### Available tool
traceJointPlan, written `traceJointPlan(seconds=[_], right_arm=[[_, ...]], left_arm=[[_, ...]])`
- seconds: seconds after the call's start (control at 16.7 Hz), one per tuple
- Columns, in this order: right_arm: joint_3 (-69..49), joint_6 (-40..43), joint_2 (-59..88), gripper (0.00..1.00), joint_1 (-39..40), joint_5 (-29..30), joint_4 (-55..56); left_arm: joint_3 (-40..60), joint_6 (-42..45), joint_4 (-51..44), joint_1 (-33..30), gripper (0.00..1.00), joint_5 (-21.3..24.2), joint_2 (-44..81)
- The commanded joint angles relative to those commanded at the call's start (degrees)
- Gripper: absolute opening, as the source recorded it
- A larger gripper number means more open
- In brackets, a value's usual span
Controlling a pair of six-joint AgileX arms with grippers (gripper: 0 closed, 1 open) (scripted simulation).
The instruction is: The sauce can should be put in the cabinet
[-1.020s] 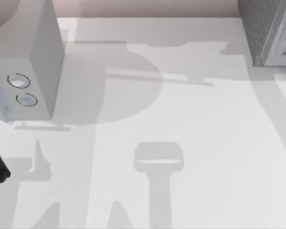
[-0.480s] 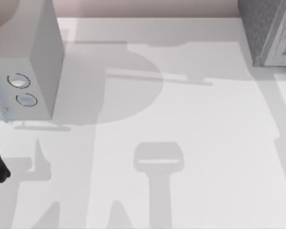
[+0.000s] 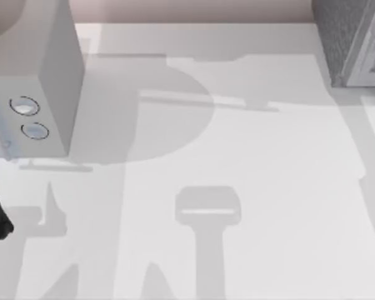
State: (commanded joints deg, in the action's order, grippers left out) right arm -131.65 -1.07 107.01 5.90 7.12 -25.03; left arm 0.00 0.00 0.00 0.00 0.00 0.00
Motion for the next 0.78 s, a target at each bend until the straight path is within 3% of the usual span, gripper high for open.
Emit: traceJointPlan(seconds=[0.66, 0.78], right_arm=[[0.0, 0.0, 0.0, 0.98, 0.0, 0.0, 0.0], [0.0, 0.0, 0.0, 1.0, 0.0, 0.0, 0.0]], left_arm=[[0.0, 0.0, 0.0, 0.0, 1.0, 0.0, 0.0], [0.0, 0.0, 0.0, 0.0, 1.0, 0.0, 0.0]])
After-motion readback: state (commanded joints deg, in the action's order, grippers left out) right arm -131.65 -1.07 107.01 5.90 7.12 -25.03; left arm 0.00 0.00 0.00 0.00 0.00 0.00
